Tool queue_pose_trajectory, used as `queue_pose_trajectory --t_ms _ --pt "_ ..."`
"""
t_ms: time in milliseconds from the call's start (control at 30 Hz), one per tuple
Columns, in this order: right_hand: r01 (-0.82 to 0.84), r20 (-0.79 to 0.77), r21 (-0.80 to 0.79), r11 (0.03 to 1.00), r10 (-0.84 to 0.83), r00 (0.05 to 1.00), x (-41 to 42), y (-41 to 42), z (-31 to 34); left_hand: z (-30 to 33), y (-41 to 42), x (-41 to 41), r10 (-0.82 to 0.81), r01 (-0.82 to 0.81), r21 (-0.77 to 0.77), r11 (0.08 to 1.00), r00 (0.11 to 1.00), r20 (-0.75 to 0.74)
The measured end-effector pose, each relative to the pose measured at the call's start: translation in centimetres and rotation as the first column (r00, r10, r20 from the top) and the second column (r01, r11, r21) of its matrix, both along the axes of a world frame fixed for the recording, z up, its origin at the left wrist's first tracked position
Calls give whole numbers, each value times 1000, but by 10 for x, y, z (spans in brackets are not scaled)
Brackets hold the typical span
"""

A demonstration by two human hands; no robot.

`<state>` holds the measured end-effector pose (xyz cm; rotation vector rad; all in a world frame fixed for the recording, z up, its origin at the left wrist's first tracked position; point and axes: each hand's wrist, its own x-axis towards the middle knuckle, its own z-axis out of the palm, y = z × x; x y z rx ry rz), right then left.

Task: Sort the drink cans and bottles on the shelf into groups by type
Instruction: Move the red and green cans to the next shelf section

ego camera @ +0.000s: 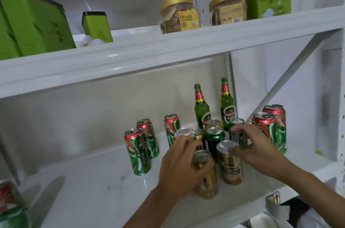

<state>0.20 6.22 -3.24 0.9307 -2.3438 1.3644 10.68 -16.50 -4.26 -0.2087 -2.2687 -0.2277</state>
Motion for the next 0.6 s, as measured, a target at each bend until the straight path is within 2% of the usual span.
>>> queue_pose_trajectory --t_ms 133,300,467,600 --pt "-145 139 99 984 131 982 -11 -10 -12 -18 1 7 -34 38 -86 996 998 44" --pt "-306 291 3 952 292 911 -25 -5 -27 -39 17 14 94 -98 49 994 993 78" --pt "-387 222 63 920 365 904 -34 0 -31 -53 45 15 249 -259 154 953 965 84" --pt "-398 136 121 909 382 914 -43 1 -18 -56 61 13 313 -325 213 921 946 87"
